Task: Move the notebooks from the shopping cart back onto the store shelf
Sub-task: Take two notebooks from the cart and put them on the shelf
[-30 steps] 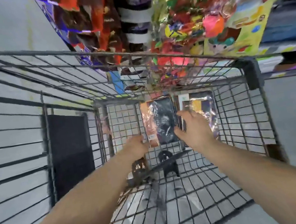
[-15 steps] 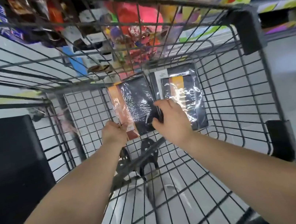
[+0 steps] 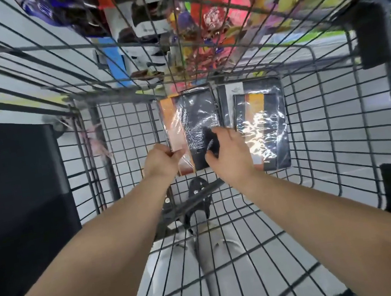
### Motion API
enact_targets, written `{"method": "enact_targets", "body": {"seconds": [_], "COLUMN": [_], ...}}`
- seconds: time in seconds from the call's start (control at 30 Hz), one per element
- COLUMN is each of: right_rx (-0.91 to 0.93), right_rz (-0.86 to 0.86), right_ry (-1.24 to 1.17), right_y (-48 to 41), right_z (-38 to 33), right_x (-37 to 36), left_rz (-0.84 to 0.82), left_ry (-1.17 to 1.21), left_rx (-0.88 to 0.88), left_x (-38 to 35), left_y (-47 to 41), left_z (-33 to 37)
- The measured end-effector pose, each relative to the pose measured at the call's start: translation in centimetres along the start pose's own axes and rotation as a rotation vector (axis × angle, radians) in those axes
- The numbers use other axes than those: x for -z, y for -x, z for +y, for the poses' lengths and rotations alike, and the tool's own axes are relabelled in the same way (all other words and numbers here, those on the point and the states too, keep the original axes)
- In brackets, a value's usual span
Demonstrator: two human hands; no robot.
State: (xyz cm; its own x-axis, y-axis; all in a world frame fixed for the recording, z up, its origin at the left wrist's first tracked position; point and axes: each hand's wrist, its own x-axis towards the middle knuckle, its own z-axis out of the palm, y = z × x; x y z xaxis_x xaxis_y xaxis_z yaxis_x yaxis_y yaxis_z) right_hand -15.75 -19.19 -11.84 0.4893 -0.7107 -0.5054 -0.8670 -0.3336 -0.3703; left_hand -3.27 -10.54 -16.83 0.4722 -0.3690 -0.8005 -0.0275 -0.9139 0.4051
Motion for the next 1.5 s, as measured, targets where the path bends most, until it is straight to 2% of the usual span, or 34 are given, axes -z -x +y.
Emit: {"method": "enact_targets", "body": {"seconds": [0.13,0.27,0.37,0.43,0.63,0.87,1.0,1.07,1.2,1.3,1.37,1.43,1.5], "right_rx": [0.006,-0.055,-0.147,-0.162,-0.075,0.228,0.508,0.575,0.353,0.363,0.344,0.130,-0.197], "right_rz": [-0.055,-0.163,-0.263,-0.267,-0.291,-0.247,-0.203,-0.197,-0.204,-0.225,-0.159,-0.044,-0.043], "right_ry": [0.007,0.147,0.266,0.312,0.391,0.724,0.917,0.950,0.736,0.592,0.452,0.282,0.144], "right_y": [-0.3,-2.1,-2.9,-2.7,-1.7,-2.5,-4.1,-4.1,-3.3,-2.6,-2.2,-2.2,-2.4], "right_z": [-0.6,-1.4,-2.2,-3.2,-5.0,-1.7,-0.6,-0.7,-3.5,-5.2,-5.0,-4.4,-4.0], "right_x": [-1.2,-2.5,-3.8,-5.1,-6.7,-5.4,-4.2,-4.5,-7.0,-8.2,-8.0,-7.4,-7.2], "left_rz": [-0.011,0.272,0.385,0.424,0.523,0.480,0.474,0.496,0.541,0.554,0.551,0.545,0.535], "left_ry": [0.179,0.159,0.269,0.317,0.357,0.364,0.390,0.423,0.515,0.524,0.495,0.470,0.457], "left_rx": [-0.098,-0.231,-0.231,-0.205,-0.142,-0.090,-0.058,-0.060,-0.068,-0.091,-0.102,-0.099,-0.101], "left_x": [1.9,5.7,8.0,8.9,9.6,9.2,9.2,9.5,9.9,9.9,9.9,9.8,9.6], "left_y": [1.3,3.6,4.4,4.7,4.8,4.8,4.7,4.8,5.2,5.7,5.8,5.8,5.6], "left_z": [-0.7,-1.9,-3.0,-3.6,-4.6,-5.8,-6.1,-6.2,-5.8,-5.1,-4.9,-5.0,-5.2]}}
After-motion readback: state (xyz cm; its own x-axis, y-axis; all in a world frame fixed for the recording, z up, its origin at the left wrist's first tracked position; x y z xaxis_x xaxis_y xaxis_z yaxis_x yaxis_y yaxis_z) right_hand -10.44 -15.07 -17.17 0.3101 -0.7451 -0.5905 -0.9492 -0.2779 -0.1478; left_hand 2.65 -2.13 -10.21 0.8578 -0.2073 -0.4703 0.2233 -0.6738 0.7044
